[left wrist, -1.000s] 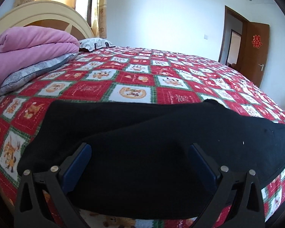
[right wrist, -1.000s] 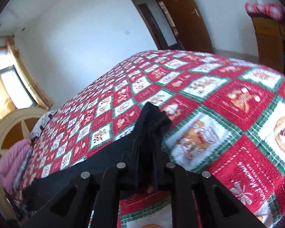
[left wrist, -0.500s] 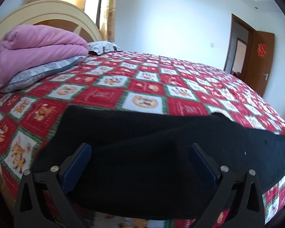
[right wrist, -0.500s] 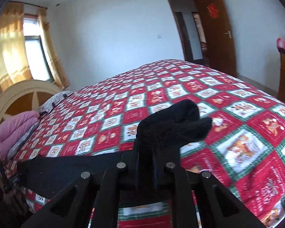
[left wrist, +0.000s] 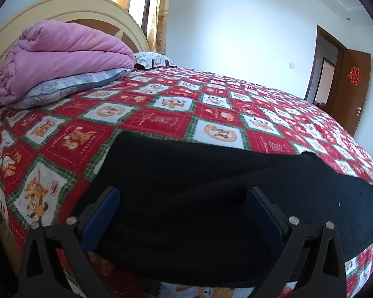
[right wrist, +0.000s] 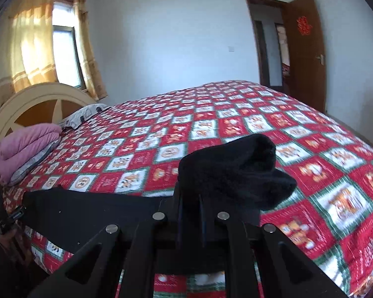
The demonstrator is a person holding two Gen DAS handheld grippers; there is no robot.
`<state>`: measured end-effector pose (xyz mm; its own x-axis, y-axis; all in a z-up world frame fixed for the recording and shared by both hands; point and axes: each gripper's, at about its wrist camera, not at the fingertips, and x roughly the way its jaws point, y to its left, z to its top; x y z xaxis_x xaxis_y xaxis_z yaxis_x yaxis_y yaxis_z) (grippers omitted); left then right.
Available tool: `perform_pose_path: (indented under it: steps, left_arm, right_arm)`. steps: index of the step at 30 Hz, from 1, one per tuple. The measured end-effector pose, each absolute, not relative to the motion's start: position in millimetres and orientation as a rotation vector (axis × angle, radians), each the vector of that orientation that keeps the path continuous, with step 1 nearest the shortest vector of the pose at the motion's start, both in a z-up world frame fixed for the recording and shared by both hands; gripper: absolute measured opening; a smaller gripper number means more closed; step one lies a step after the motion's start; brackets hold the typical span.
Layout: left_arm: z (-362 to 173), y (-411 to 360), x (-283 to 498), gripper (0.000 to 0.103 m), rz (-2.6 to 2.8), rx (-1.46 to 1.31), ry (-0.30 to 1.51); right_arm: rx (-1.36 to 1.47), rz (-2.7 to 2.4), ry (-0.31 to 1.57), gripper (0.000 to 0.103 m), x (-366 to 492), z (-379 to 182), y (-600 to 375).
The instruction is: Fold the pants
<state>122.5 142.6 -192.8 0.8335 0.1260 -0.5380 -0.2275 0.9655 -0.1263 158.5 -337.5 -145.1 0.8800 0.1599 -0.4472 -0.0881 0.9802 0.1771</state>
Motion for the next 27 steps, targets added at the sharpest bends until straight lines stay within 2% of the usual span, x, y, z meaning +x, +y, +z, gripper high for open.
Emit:
perform_pose_path:
  steps: [6,10,14,19,27]
  left_arm:
    - [-194.0,142.4,121.6,0.103,0.19,-0.178,0.556]
    - [-195.3,141.5,121.2,0.103,0.188,-0.165,0.554]
    - [-196.9,139.6,121.7,0.103,0.195,-0.151,0.552]
    - [-192.6,145.7,119.6,0.103,0.188,-0.191,0.552]
    - [-195.2,148.1,118.2,0.103,0.204,-0.19,0.553]
  right_arm:
    - [-0.075,0.202,0.537,0.011,181.2,-152.6,-251.3]
    - [-0.254,0.245,0.638,0.01,187.7,-186.4,-202.4]
    - [-0.248,0.265,0.684,0.01,186.3,-203.0,-201.6]
    - [-0.19,0.267,0.675,0.01,187.2,-196.3,-209.0]
    - [-0.428,0.269,0.612,0.01,174.3,-198.3,-156.3]
